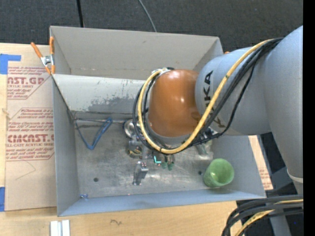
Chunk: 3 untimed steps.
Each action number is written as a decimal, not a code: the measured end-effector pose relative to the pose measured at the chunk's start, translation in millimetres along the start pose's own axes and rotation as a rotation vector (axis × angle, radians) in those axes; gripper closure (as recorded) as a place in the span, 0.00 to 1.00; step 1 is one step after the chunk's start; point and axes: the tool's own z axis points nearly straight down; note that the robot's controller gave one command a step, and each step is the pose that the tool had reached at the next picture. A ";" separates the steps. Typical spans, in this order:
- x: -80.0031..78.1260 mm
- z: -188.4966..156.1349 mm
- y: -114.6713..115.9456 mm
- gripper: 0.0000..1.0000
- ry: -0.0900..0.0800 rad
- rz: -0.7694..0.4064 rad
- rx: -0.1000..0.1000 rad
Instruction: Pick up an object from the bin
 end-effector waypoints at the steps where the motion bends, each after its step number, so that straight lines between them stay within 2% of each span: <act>1: -29.2 81.0 -54.4 0.00 -0.034 -0.283 -0.009; 2: -96.0 24.6 -39.0 0.00 -0.022 -0.344 0.000; 3: -44.1 76.5 -33.2 0.00 -0.043 -0.464 0.000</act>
Offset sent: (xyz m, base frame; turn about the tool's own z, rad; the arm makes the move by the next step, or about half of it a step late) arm 0.0219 -0.0620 -0.0896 -0.2780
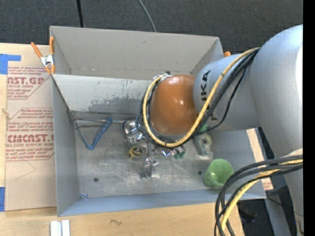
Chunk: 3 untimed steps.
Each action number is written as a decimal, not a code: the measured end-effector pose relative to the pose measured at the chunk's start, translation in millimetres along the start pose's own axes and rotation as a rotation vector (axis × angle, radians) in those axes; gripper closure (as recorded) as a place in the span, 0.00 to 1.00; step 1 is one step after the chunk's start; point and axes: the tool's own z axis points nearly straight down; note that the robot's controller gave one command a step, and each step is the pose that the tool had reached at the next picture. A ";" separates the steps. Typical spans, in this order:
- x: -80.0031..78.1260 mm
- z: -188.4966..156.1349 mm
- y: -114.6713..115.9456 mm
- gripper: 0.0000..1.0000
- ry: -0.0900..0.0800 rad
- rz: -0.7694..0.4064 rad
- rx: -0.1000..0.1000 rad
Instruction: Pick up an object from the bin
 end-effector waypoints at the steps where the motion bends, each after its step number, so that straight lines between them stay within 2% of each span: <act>1: 1.1 0.4 1.9 1.00 0.010 -0.001 -0.005; 2: 6.0 4.0 2.4 0.00 0.027 -0.002 -0.007; 3: -45.7 -57.2 -44.1 0.00 0.024 -0.157 -0.005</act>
Offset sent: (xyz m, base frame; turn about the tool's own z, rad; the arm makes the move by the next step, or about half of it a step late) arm 0.0000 0.0000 0.0000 0.0000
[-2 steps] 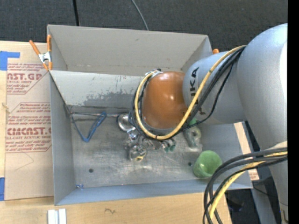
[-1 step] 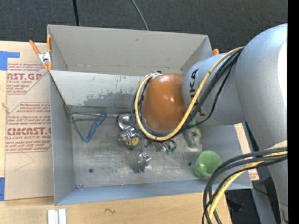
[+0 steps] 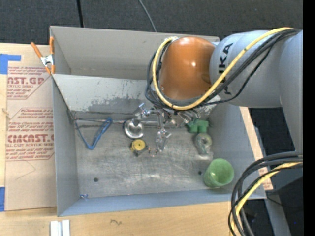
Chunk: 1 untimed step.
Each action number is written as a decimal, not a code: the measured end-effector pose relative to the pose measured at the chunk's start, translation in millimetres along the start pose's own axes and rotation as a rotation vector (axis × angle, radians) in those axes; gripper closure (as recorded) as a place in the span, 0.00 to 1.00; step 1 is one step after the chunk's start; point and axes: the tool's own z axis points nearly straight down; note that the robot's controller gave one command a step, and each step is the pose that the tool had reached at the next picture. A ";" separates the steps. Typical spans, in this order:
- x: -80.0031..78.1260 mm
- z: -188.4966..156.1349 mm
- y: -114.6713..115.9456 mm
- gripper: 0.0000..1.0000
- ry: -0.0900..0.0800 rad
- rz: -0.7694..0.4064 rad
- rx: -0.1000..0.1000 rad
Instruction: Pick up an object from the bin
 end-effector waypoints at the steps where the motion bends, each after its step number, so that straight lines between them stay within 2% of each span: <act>1: -8.8 61.3 13.0 0.00 -0.005 -0.203 -0.002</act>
Offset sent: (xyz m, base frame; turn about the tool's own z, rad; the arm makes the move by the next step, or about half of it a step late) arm -0.0035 0.0132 -0.0659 -0.2045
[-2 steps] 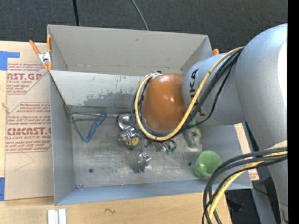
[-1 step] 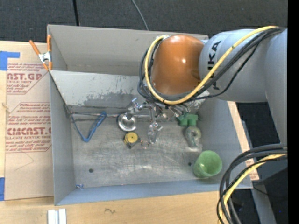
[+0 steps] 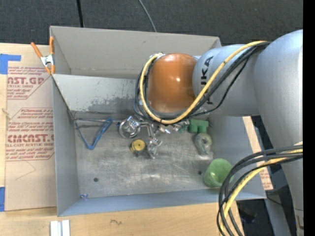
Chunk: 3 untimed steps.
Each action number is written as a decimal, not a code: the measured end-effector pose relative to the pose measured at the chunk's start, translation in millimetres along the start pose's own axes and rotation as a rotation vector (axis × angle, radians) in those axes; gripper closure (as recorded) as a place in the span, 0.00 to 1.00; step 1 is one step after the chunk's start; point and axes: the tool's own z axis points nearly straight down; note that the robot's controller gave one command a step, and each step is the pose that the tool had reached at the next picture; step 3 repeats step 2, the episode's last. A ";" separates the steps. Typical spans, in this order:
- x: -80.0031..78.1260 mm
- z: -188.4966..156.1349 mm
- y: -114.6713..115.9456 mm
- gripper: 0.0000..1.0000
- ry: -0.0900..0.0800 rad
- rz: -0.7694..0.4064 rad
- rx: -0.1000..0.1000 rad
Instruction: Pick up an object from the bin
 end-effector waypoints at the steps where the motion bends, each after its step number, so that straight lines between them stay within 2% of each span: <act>1: -3.4 -3.9 -0.2 1.00 -0.010 0.000 0.003; 2: 27.6 -124.1 -14.5 1.00 0.006 -0.022 0.001; 3: 27.6 -124.1 -14.5 1.00 0.006 -0.022 0.001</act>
Offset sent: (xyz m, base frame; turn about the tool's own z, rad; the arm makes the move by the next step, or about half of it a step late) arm 0.0000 0.0000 0.0000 0.0000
